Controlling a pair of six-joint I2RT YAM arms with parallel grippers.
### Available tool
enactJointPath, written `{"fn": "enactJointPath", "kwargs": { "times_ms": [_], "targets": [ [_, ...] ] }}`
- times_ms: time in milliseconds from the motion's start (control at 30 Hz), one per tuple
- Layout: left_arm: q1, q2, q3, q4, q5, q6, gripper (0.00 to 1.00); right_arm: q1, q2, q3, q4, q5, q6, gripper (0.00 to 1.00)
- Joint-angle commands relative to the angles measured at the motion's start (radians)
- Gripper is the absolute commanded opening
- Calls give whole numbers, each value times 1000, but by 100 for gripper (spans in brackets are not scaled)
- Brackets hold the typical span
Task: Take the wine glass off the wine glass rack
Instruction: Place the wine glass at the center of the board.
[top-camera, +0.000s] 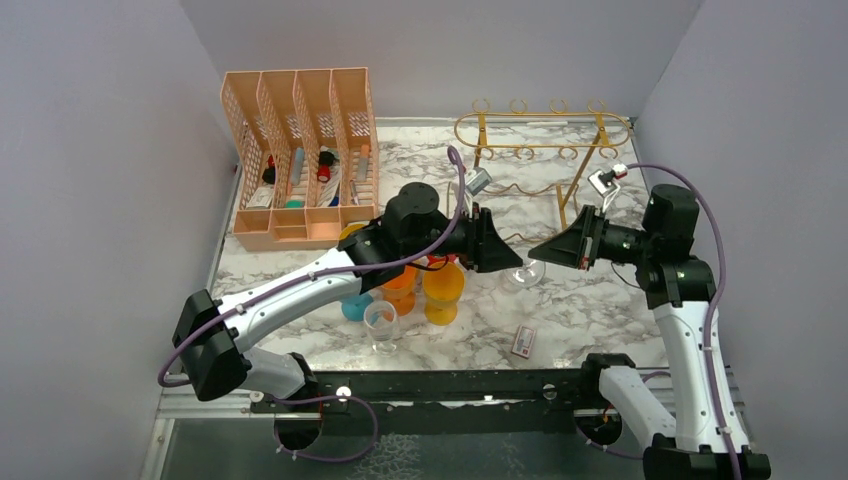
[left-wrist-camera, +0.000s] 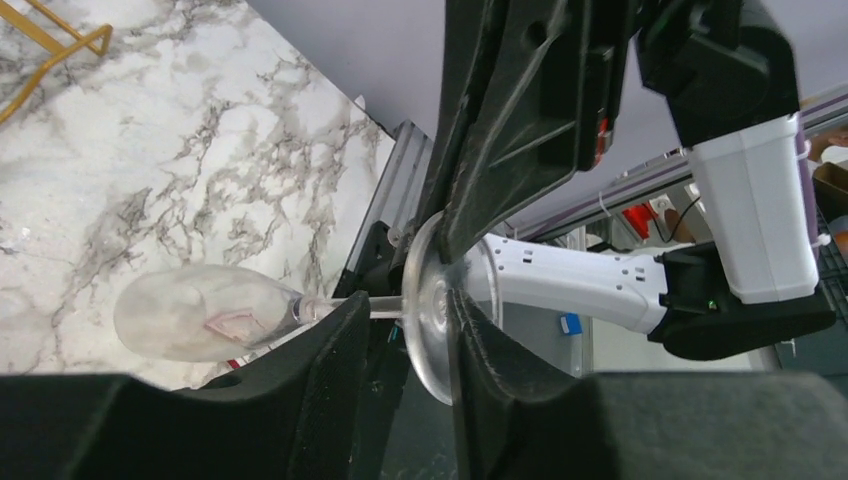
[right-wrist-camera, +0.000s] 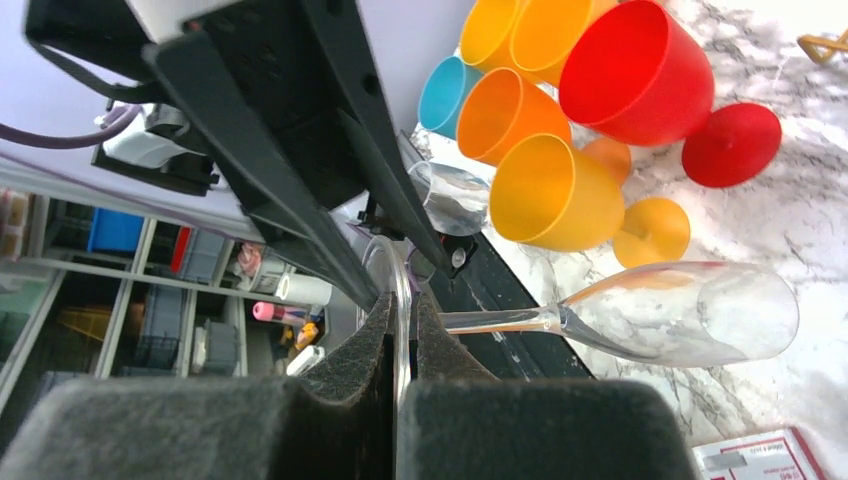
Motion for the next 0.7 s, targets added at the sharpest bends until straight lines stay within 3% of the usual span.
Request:
{"fn": "enactJointPath", "kwargs": {
  "times_ms": [0, 233, 400, 667],
  "targets": [
    [-17, -4, -34, 54, 32, -9, 36, 44, 42, 85, -10, 8, -61, 1],
    [-17, -18, -51, 48, 20, 0, 8, 86, 93, 112, -41, 45, -109, 1],
    [-17, -31, -55, 37, -4, 12, 0, 89, 63, 70, -46, 69, -119, 3],
    [-18, -30, -40, 30, -29, 34, 0, 89, -18, -5, -141, 167, -142, 39]
  ]
}}
